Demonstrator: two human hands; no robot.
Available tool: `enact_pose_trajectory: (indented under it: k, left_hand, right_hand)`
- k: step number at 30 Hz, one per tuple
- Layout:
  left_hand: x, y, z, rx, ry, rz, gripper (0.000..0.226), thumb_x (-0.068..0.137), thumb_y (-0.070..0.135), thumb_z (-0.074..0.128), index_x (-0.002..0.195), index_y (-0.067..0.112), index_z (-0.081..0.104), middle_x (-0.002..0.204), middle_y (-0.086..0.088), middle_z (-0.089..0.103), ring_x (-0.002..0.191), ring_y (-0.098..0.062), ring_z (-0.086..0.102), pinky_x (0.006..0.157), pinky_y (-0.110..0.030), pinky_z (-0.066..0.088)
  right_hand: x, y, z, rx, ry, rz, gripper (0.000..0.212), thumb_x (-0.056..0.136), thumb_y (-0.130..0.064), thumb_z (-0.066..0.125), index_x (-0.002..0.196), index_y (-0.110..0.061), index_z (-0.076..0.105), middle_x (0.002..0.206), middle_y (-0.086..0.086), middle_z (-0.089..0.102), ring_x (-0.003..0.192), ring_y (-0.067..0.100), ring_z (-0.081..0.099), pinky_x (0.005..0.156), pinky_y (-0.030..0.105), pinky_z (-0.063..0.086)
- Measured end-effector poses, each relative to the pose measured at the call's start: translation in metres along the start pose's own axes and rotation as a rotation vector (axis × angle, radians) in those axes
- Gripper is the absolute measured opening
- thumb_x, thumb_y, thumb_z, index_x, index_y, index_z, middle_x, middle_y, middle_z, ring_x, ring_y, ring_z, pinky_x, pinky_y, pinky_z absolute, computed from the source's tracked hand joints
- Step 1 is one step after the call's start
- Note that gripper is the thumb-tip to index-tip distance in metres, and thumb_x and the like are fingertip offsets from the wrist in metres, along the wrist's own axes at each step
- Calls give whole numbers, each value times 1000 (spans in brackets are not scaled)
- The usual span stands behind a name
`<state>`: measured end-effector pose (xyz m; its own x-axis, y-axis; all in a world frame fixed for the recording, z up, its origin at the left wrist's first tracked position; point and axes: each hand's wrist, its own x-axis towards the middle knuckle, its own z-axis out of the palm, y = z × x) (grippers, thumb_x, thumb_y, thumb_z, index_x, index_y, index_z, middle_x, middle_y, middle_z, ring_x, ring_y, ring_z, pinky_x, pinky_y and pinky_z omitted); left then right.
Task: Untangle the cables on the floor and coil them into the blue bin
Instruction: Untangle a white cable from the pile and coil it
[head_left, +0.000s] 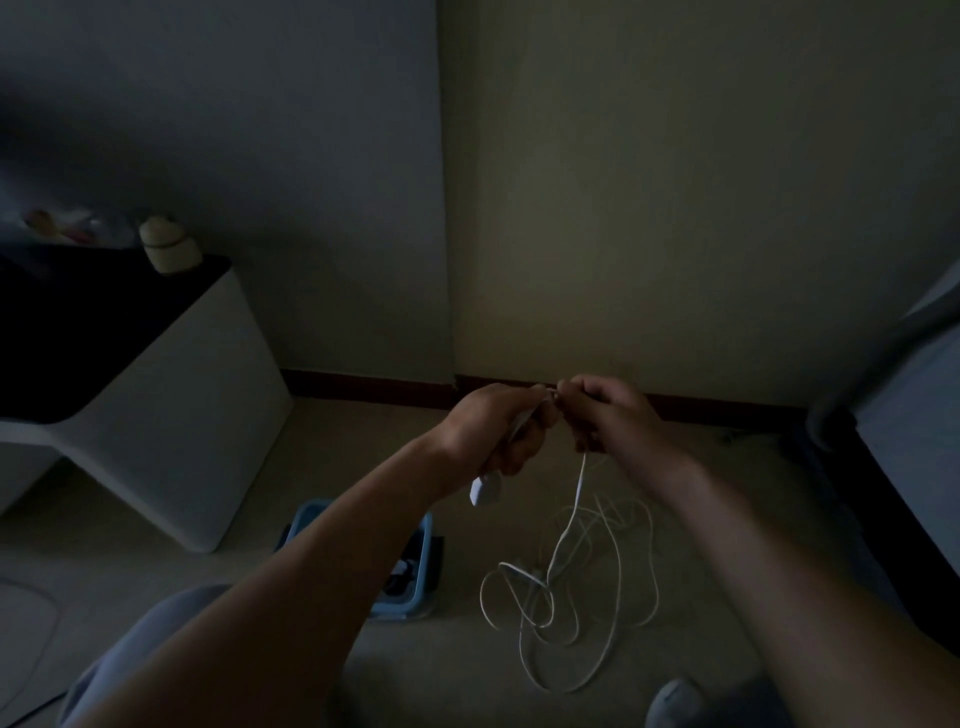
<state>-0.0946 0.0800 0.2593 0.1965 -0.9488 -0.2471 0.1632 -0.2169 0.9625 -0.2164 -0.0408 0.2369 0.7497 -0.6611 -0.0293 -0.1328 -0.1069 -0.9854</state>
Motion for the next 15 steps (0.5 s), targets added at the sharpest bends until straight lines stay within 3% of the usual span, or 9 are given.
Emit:
enact_pose_trajectory:
  k: [4, 8, 12, 15]
  left_hand:
    - [-1, 3, -3, -136, -22, 29, 38, 106, 28, 28, 79, 11, 49, 44, 1, 34, 36, -10, 27, 44, -26, 21]
    - [1, 4, -7, -336, 33, 49, 38, 106, 29, 29, 79, 12, 49, 47, 0, 36, 35, -10, 28, 44, -24, 27]
    - [2, 5, -8, -552, 123, 34, 38, 107, 31, 28, 84, 10, 50, 56, -4, 53, 44, -15, 50, 47, -22, 43]
    - [3, 5, -10, -698, 192, 54, 38, 107, 32, 31, 88, 8, 54, 74, -12, 70, 61, -21, 69, 63, -29, 56]
  right_hand:
    - [0, 6, 1, 6, -44, 95, 29, 100, -27, 55, 74, -14, 55, 58, 1, 54, 46, 18, 48, 57, 27, 42]
    - [-2, 12, 6, -51, -134, 123, 26, 102, -23, 51, 78, -14, 54, 56, 0, 55, 42, 17, 49, 56, 29, 44]
    - [-11, 10, 20, -151, -194, 91, 21, 104, -22, 47, 91, -29, 62, 58, 4, 59, 42, 23, 52, 48, 31, 50]
    - [-17, 7, 25, -327, -224, 0, 34, 105, -19, 38, 105, -46, 59, 64, 4, 66, 40, 21, 52, 44, 29, 46]
